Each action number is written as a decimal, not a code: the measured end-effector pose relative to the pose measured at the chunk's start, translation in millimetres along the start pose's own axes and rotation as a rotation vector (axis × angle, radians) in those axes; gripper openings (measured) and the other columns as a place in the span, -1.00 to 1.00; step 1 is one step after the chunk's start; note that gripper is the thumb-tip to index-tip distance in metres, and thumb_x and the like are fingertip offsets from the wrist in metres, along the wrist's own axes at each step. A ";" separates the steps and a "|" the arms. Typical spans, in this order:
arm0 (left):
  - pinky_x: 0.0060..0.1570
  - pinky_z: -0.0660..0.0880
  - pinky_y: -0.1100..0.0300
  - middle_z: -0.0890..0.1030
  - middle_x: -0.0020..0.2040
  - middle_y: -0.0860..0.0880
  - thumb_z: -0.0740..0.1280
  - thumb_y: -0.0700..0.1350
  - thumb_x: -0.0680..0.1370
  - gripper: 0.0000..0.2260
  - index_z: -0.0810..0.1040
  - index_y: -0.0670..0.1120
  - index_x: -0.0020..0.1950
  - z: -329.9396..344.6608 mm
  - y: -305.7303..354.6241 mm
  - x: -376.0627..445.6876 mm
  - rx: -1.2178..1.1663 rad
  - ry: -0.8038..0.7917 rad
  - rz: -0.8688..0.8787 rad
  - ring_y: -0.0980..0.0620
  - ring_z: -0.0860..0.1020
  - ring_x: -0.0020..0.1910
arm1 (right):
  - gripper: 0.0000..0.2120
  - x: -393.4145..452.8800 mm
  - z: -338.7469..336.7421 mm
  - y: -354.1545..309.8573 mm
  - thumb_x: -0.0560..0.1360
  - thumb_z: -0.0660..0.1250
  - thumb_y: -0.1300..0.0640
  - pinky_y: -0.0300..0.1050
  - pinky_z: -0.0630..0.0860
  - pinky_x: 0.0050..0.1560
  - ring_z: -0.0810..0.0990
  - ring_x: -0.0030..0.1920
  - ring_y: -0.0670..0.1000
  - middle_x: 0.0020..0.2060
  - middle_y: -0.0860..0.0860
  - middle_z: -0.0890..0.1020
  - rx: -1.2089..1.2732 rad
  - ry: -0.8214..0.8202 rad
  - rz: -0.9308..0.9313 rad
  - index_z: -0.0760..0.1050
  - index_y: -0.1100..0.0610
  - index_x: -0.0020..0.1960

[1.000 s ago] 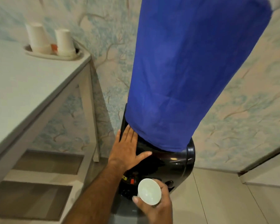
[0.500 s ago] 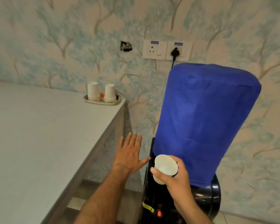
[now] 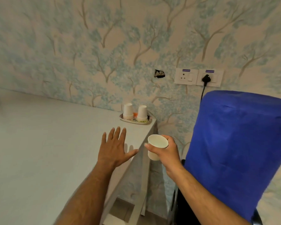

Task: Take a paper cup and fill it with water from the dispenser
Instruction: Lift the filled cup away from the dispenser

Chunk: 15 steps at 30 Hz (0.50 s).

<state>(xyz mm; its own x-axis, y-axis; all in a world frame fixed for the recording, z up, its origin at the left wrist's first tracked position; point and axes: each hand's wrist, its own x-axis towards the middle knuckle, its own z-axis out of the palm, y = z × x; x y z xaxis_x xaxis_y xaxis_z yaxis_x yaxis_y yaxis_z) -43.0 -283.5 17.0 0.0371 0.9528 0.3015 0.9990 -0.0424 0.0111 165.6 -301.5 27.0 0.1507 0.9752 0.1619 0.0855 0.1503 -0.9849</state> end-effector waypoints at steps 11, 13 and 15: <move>0.60 -0.10 -0.19 -0.09 0.68 -0.05 -0.38 0.70 0.12 0.24 -0.15 0.01 0.66 -15.7 -97.6 -47.7 -0.025 -0.094 -0.189 -0.09 -0.10 0.65 | -0.20 6.0 99.2 -6.3 -0.01 0.66 -0.18 0.00 0.61 0.08 0.62 0.07 0.00 0.06 -0.06 0.64 -0.035 -0.172 0.022 0.45 -0.05 0.15; 0.60 -0.11 -0.19 -0.10 0.68 -0.05 -0.39 0.70 0.09 0.26 -0.15 0.02 0.66 -15.1 -108.4 -57.6 -0.030 -0.117 -0.215 -0.09 -0.11 0.65 | -0.22 2.0 111.9 -5.7 0.04 0.67 -0.15 0.01 0.60 0.10 0.60 0.08 0.00 0.07 -0.07 0.62 -0.051 -0.205 0.029 0.43 -0.04 0.17; 0.59 -0.12 -0.19 -0.11 0.68 -0.04 -0.39 0.71 0.07 0.28 -0.15 0.02 0.66 -13.4 -117.4 -66.3 -0.038 -0.147 -0.241 -0.08 -0.12 0.65 | -0.25 -1.5 123.5 -4.7 0.08 0.68 -0.12 0.04 0.59 0.13 0.59 0.09 0.00 0.07 -0.07 0.61 -0.064 -0.239 0.038 0.43 -0.04 0.17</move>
<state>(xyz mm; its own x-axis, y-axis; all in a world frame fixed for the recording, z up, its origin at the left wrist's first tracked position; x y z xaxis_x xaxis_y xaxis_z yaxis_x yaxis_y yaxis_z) -163.1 -345.8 8.5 -0.1953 0.9700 0.1447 0.9780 0.1817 0.1024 43.4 -283.7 23.9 -0.0814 0.9918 0.0985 0.1472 0.1097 -0.9830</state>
